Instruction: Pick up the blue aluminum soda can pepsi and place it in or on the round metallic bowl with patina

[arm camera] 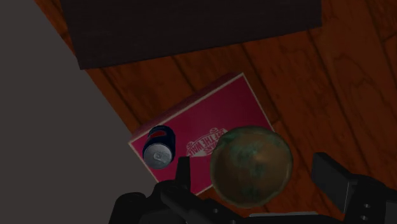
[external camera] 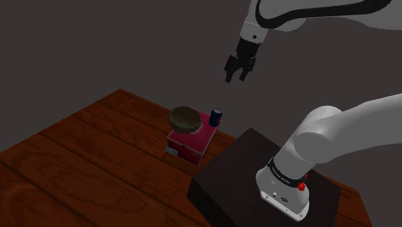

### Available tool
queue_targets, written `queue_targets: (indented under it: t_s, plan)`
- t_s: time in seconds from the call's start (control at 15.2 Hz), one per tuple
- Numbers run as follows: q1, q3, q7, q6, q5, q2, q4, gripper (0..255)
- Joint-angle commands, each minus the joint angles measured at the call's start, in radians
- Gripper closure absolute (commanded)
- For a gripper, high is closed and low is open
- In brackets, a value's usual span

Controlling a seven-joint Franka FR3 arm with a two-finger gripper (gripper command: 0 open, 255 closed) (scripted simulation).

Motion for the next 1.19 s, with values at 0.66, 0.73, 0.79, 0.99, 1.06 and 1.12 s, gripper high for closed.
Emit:
queue_targets:
  t_s: [0.66,0.73,0.79,0.99,1.06,1.12]
  plan:
    - [-0.029,-0.080,-0.117,0.458,-0.055,0.353,-0.096,0]
    - [-0.030,-0.087,-0.128,0.495,-0.055,0.392,-0.094,0]
    - [-0.031,-0.093,-0.139,0.532,-0.054,0.432,-0.090,0]
    - [-0.033,-0.112,-0.177,0.636,-0.042,0.556,-0.067,0]
    - [-0.034,-0.117,-0.191,0.669,-0.035,0.599,-0.057,0]
    - [-0.035,-0.121,-0.207,0.701,-0.026,0.642,-0.045,0]
